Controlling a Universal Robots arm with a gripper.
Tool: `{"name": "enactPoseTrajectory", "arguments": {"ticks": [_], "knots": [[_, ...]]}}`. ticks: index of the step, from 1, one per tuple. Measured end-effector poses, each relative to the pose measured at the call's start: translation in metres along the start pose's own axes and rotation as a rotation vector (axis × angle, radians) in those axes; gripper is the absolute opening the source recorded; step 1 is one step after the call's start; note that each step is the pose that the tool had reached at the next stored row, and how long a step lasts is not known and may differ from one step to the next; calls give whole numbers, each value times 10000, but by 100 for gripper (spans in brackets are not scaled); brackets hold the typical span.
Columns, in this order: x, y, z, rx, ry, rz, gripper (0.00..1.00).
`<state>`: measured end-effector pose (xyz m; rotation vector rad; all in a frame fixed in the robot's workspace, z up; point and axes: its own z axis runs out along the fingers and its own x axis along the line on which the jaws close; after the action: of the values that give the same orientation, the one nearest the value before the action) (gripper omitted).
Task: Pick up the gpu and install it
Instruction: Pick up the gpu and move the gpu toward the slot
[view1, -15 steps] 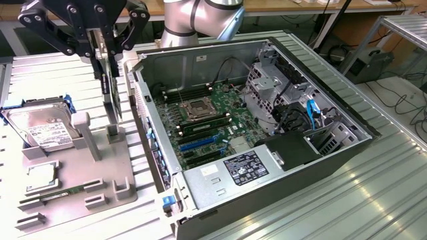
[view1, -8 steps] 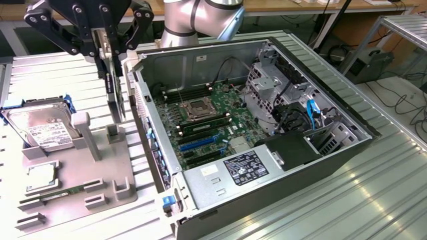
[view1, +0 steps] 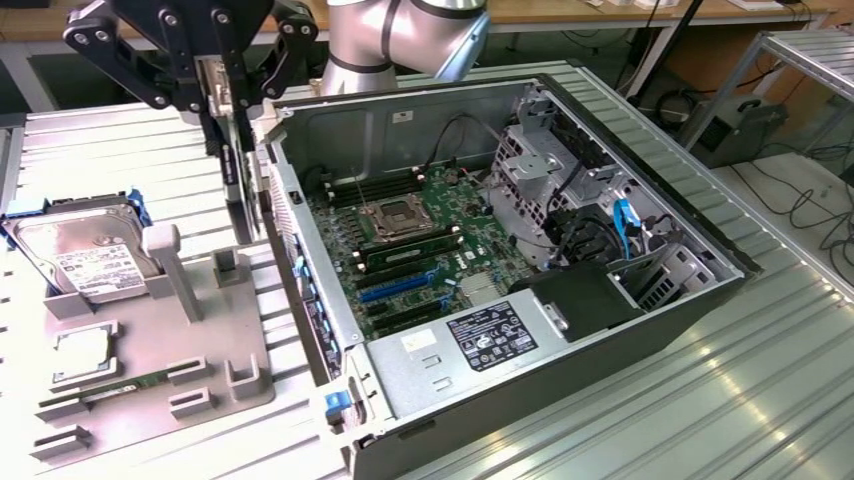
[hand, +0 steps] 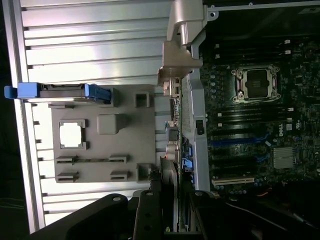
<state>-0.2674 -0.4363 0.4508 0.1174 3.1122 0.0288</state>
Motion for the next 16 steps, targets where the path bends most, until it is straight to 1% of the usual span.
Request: {"name": "enactPoseTrajectory", "arguments": {"ticks": [16], "knots": [[-143,11,6,16,-1,0,26]]}}
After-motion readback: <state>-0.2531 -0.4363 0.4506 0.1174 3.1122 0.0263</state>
